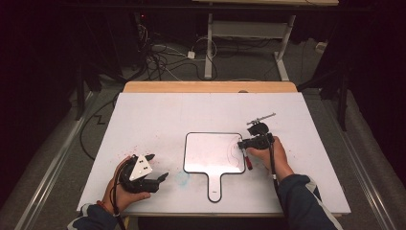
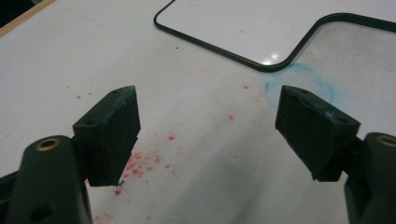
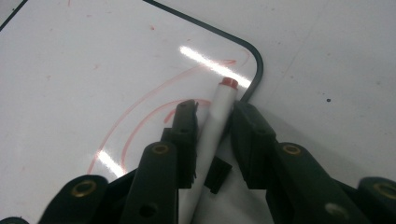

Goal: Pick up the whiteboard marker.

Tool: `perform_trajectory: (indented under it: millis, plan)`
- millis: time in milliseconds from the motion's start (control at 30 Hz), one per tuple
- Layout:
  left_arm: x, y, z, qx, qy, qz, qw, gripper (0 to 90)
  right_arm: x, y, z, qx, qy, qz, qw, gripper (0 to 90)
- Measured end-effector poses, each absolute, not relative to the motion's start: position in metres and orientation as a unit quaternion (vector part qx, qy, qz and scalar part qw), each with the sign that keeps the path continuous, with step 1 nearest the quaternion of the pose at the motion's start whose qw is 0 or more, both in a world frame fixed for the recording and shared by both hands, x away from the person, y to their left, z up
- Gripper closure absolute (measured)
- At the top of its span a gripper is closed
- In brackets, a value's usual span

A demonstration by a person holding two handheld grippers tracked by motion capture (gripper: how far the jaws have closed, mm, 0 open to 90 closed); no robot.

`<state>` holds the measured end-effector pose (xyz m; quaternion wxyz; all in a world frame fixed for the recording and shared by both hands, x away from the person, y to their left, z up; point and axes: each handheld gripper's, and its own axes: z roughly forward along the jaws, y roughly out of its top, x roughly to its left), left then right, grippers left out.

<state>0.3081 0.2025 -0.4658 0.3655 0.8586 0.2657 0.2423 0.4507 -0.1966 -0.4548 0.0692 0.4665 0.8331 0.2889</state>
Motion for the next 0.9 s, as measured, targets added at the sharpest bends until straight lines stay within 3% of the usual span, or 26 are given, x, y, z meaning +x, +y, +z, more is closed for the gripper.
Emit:
perform_trajectory:
  millis: [67, 600, 700, 900]
  plan:
    - [0.308, 0.202, -0.466, 0.86, 0.269, 0.236, 0.365, 20.9, 0.45, -0.198, -0.454, 0.469, 0.832, 0.289, 0.071, 81.0]
    - [0.312, 0.197, -0.46, 0.846, 0.283, 0.222, 0.394, 21.3, 0.426, -0.199, -0.427, 0.428, 0.817, 0.371, 0.108, 81.7]
    - [0.321, 0.185, -0.451, 0.828, 0.289, 0.191, 0.442, 22.3, 0.412, -0.199, -0.418, 0.413, 0.805, 0.41, 0.117, 81.8]
    - [0.335, 0.145, -0.44, 0.82, 0.272, 0.147, 0.481, 23.4, 0.393, -0.19, -0.409, 0.384, 0.793, 0.455, 0.131, 81.8]
